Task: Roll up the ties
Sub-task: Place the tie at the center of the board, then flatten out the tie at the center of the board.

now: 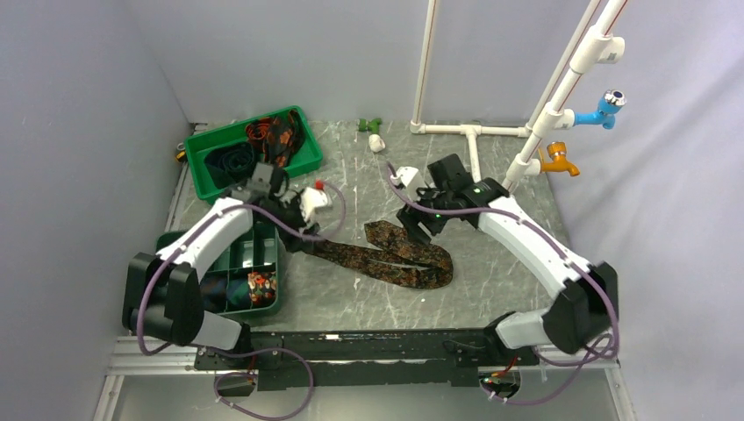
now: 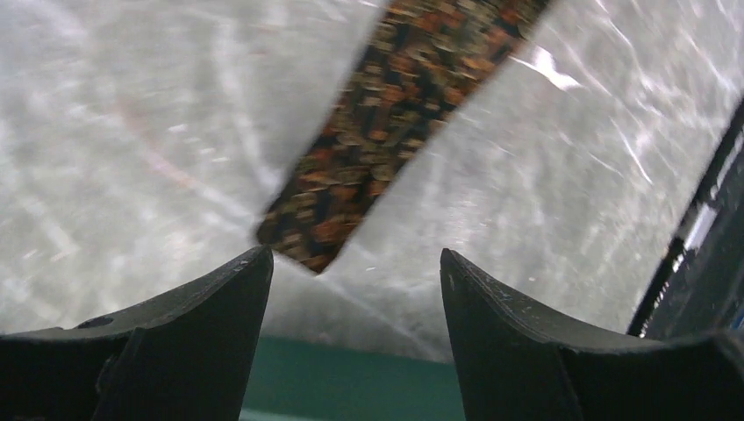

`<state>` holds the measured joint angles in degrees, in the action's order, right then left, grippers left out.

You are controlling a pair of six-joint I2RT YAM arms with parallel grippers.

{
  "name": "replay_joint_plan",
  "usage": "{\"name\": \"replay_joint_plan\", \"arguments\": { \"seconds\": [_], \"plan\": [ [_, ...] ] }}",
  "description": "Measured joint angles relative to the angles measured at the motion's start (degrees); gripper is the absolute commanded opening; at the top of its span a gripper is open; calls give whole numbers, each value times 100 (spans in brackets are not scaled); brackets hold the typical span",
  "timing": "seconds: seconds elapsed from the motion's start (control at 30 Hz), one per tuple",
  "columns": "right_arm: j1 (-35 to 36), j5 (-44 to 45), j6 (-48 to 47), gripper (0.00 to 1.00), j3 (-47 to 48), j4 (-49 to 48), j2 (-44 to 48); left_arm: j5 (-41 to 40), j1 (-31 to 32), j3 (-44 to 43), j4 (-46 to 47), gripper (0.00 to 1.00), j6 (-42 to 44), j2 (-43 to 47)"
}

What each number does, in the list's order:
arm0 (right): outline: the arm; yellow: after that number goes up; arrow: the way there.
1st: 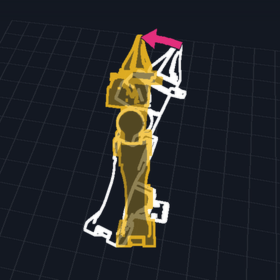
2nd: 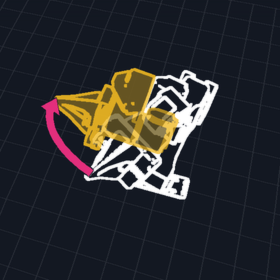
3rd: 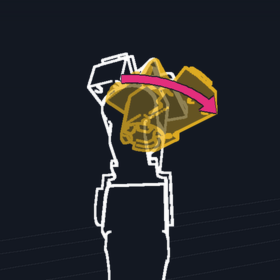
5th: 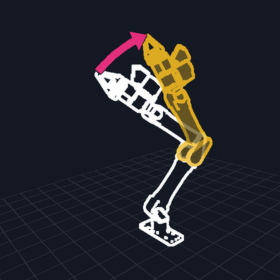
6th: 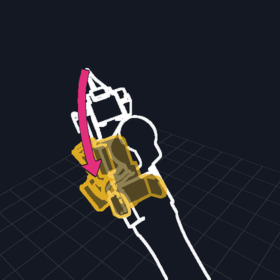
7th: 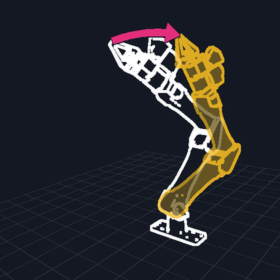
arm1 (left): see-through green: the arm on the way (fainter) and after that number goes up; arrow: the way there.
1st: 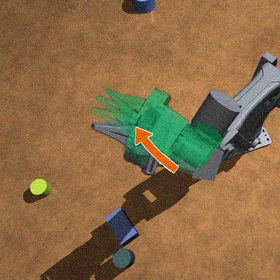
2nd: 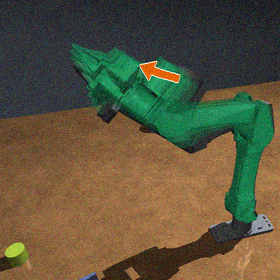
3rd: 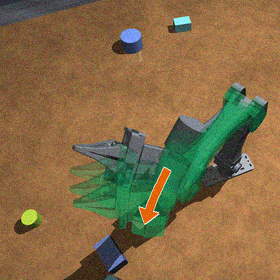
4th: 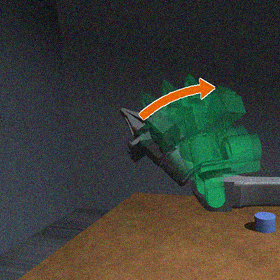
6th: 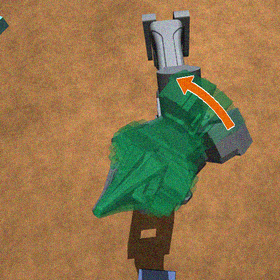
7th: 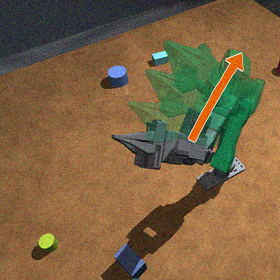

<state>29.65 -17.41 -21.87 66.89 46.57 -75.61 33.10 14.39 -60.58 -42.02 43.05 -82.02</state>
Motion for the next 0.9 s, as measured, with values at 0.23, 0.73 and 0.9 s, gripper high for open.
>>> {"name": "replay_joint_plan", "arguments": {
  "seconds": [0.23,0.73,0.9],
  "plan": [
    [0,-258,190,71,470,-317,-1425,-688,1172,1187,680,74,688,396],
    [13,-216,70,41,1692,-363,-3840,-1978,1394,1408,2229,63,1650,-125],
    [17,-278,-236,0,1646,-42,-3838,-2347,1394,1403,2273,32,1838,-640]
  ]
}}
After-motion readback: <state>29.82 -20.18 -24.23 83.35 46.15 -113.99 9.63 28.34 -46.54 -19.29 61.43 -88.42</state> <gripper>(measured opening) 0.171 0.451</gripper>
